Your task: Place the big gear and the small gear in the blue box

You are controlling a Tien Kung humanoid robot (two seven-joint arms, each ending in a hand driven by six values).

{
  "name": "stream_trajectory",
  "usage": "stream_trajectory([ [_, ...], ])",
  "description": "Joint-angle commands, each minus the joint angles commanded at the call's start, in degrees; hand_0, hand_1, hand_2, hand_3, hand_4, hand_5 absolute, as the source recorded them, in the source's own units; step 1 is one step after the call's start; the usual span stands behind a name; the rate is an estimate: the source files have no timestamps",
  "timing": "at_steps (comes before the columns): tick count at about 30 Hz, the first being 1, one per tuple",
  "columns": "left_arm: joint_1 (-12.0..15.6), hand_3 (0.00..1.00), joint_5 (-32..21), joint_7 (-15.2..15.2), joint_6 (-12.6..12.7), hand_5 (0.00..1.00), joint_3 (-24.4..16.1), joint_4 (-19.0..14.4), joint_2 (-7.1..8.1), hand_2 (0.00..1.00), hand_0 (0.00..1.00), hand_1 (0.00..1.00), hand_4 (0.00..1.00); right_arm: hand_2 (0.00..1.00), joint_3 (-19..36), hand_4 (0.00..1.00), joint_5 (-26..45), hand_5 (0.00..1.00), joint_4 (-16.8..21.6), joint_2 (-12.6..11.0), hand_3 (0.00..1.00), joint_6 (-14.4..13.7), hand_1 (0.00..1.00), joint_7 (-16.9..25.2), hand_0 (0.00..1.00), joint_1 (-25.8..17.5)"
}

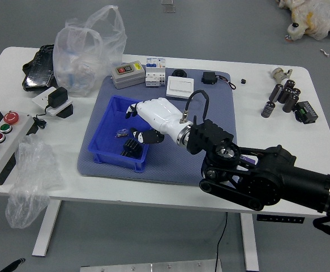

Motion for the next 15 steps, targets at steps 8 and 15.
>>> stream_trajectory([
  [8,0.4,0.726,-0.7,-0.2,0.2,0.723,0.3,0.0,-0.1,0.581,0.653,0.589,0.758,0.792,12.6,0.746,15.9,0.427,-0.3,-4.7,0.746,-10.0,0.763,13.8,0.817,-8.2],
  [15,0.8,0.725,-0.6,-0.2,0.3,0.722,0.0,0.1,-0.24,0.581,0.653,0.589,0.756,0.887,23.2,0.998,31.6,0.998,-3.7,-6.5,0.881,-6.5,0.857,27.2,0.929,-15.9],
])
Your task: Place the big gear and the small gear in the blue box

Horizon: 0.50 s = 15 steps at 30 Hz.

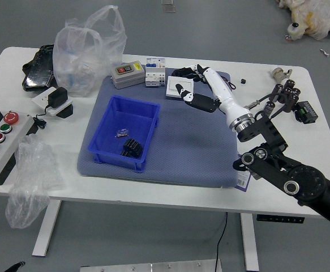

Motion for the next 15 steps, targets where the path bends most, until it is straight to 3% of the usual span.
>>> stream_trajectory([
  [3,0.0,0.725,-0.4,-0.3,0.1,0.722,0.3,0.1,-0.17,0.581,0.653,0.589,0.756,0.887,4.3,0.998,6.1,0.998,0.0,-0.6,0.881,2.1,0.857,4.2,0.929,-3.7],
  [4,0.1,0.724,-0.6,-0.3,0.1,0.72,0.4,0.1,-0.22,0.581,0.653,0.593,0.756,0.906,5.8,0.998,8.2,0.998,0.2,-0.8,0.896,2.8,0.891,5.6,0.98,-5.1],
  [15,0.7,0.724,-4.7,-2.5,0.5,0.72,3.4,0.7,-0.27,0.583,0.652,0.597,0.756,0.887,17.4,0.998,24.6,0.998,2.5,-2.4,0.878,7.3,0.867,16.9,0.933,-20.6],
])
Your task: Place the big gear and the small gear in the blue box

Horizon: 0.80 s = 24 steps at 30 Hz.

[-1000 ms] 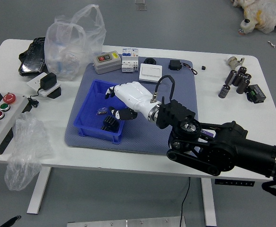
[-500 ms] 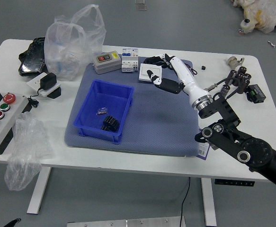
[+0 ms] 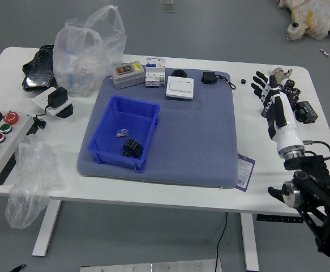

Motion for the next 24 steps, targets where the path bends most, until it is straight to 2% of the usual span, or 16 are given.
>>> stream_trajectory([
  [1,0.0,0.724,-0.4,-0.3,0.0,0.72,0.4,0.1,0.04,0.584,0.653,0.593,0.756,0.842,0.4,0.998,1.1,0.998,0.3,0.2,0.821,0.2,0.84,0.7,0.899,-1.2],
  [6,0.1,0.724,-4.9,-3.2,-0.2,0.72,4.9,0.8,0.51,0.584,0.653,0.593,0.756,0.842,3.4,0.998,3.5,0.998,2.2,2.9,0.821,1.8,0.84,2.1,0.899,-7.2],
  [7,0.1,0.724,-6.1,-4.1,-0.3,0.721,6.1,0.9,0.62,0.584,0.652,0.593,0.755,0.786,4.1,0.998,3.3,0.998,2.5,3.6,0.772,2.1,0.773,2.0,0.844,-8.3],
  [10,0.3,0.724,-9.8,-6.6,-0.5,0.721,9.9,1.3,0.83,0.584,0.652,0.593,0.755,0.786,5.2,0.998,2.5,0.998,3.7,5.0,0.772,2.7,0.773,1.9,0.844,-10.6],
  [15,0.5,0.725,-14.9,-9.0,-0.7,0.718,15.4,1.6,0.73,0.584,0.652,0.594,0.754,0.759,4.6,0.998,0.3,0.998,6.2,4.6,0.739,2.7,0.752,1.4,0.82,-13.4],
  [19,0.5,0.725,-15.4,-9.2,-0.7,0.718,16.2,1.7,0.53,0.585,0.652,0.594,0.757,0.746,3.2,0.998,-1.0,0.998,6.6,4.1,0.722,2.7,0.737,0.6,0.82,-14.3],
  [24,0.3,0.725,-13.7,-8.3,-0.7,0.718,14.7,1.6,0.3,0.585,0.652,0.594,0.757,0.746,1.1,0.998,-5.4,0.998,3.0,3.5,0.722,1.4,0.737,-0.9,0.82,-11.4],
])
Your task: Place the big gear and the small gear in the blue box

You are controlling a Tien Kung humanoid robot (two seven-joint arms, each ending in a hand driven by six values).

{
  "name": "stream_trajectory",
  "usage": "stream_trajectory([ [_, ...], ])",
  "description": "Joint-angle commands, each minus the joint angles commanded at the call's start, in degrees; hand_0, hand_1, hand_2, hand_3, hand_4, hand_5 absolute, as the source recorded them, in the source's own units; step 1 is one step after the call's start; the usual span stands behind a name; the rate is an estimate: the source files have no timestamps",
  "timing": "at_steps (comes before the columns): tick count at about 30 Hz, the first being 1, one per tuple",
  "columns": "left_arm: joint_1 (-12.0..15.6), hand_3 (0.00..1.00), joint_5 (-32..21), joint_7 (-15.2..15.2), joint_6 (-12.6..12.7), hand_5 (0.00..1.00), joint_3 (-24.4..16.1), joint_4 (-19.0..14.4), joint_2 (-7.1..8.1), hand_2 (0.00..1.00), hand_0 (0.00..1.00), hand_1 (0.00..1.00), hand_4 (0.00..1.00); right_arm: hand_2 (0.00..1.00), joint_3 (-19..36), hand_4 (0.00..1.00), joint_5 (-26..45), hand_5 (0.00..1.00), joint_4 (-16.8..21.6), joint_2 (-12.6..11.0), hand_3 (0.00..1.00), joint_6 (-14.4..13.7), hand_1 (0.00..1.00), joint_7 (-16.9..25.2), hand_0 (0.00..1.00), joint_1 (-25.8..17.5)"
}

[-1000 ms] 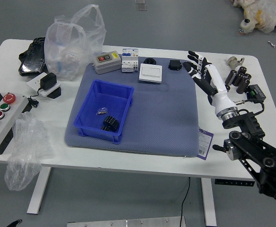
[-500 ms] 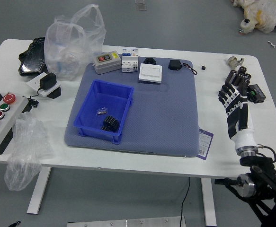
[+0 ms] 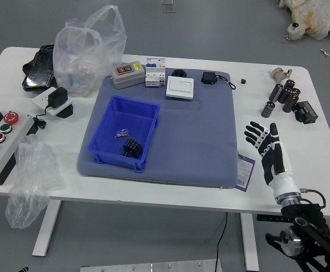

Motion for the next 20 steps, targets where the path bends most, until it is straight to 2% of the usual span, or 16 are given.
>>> stream_trajectory([
  [9,-0.5,0.726,0.9,0.4,0.0,0.719,-0.7,-0.1,-0.06,0.586,0.651,0.595,0.757,0.742,-1.0,0.998,0.0,0.998,-4.5,1.3,0.716,-0.1,0.738,0.1,0.823,3.1],
  [20,-0.5,0.726,1.9,1.0,0.0,0.719,-1.7,-0.2,-0.14,0.585,0.652,0.595,0.756,0.742,-1.5,0.998,1.1,0.998,-5.9,1.6,0.715,0.0,0.735,0.4,0.823,3.6],
])
